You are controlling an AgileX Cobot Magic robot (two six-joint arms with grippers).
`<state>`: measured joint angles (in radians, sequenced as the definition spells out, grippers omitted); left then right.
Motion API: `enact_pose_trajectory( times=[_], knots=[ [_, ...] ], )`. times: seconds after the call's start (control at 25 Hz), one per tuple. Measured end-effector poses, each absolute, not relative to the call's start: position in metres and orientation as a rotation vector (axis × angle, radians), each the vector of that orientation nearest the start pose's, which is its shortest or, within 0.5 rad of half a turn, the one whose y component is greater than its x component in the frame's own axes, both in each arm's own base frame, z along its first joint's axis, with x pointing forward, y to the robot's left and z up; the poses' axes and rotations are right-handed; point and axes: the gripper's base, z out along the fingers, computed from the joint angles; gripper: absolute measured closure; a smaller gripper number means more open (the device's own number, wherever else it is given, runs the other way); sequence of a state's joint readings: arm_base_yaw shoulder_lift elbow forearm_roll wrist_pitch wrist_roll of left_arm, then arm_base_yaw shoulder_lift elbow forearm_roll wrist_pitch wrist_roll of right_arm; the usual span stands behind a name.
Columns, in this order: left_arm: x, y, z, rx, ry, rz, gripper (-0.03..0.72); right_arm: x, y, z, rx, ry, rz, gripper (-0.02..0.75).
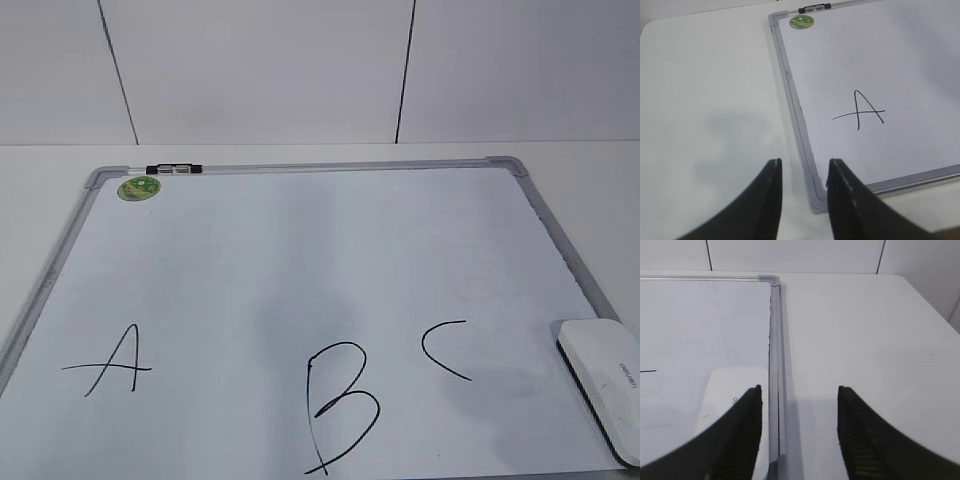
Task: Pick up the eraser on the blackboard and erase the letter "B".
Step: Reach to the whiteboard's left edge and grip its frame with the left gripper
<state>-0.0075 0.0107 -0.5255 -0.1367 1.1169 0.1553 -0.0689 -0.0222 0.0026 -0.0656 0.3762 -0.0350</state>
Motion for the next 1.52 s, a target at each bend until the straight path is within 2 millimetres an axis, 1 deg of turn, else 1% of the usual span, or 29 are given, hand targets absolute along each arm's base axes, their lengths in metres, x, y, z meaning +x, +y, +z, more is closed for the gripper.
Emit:
enact_pose_trajectory(
  times=[1.08,1.16,1.44,1.52],
  knots=[
    [-0.009,-0.011,0.28,0.181,2.071,-0.074,0.449,0.05,-0.006,0.182,-0.006,1.859,-0.137,0.328],
    [-0.009,-0.011,0.28,0.181,2.071,-0.074,0.449,0.048,-0.006,0.194,-0.005,1.831,-0.139,0.328],
    [-0.009,-0.011,0.28,0.181,2.071,-0.074,0.45,0.036,-0.005,0.255,0.004,1.649,-0.136,0.328],
    [-0.009,-0.011,0.28,0.181,2.071,-0.074,0.449,0.031,-0.004,0.27,0.007,1.635,-0.136,0.328]
  ],
)
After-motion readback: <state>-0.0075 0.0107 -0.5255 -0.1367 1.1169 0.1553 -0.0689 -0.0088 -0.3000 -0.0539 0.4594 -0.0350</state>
